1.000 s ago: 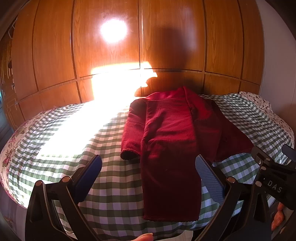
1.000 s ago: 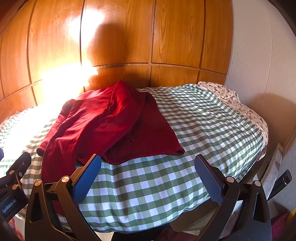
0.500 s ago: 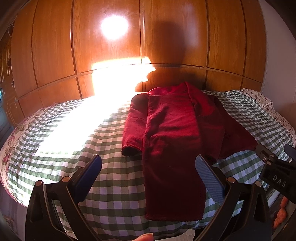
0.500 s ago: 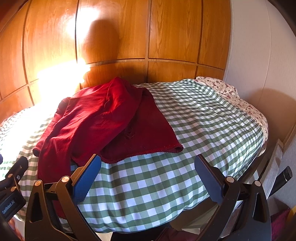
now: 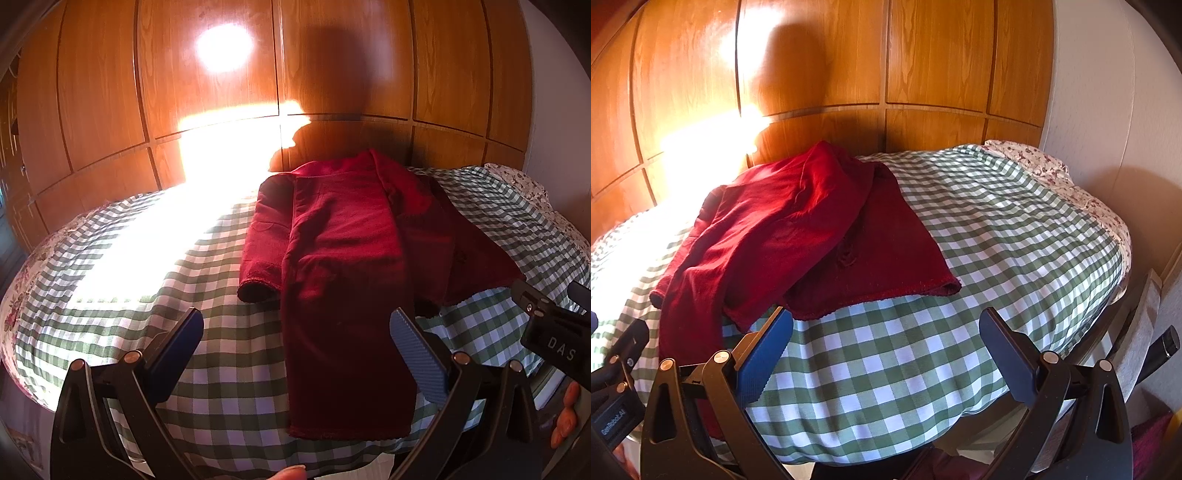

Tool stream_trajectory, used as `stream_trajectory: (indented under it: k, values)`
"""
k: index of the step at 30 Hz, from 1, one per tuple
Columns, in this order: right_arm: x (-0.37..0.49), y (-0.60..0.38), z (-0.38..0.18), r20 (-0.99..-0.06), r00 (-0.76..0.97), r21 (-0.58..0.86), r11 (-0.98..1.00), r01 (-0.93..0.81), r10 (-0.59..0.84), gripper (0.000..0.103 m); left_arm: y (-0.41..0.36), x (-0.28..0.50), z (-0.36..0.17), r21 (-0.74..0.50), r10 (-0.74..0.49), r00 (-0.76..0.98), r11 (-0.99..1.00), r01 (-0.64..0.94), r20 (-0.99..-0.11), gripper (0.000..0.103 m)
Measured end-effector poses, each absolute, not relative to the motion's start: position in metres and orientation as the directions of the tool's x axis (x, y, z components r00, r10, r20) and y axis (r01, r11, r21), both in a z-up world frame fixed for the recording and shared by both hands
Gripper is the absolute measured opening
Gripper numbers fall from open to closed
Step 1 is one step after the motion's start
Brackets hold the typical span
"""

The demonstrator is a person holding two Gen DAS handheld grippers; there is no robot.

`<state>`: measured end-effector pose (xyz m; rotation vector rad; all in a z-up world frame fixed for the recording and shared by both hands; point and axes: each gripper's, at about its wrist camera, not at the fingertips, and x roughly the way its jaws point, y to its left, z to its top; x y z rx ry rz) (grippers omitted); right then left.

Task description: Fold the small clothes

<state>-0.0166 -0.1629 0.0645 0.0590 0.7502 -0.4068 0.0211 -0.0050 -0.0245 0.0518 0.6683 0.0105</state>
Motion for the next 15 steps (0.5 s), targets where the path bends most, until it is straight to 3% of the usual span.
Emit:
stream_trajectory:
  k: [15]
  values:
    - [-0.004,-0.184,0.054,-0.721,0.629,-0.032,0.921,0.388,-0.290,0.100,-0.016,0.039,-0.047,0.064,-0.015,0.700,0.994,0.086,-0.714,0.101]
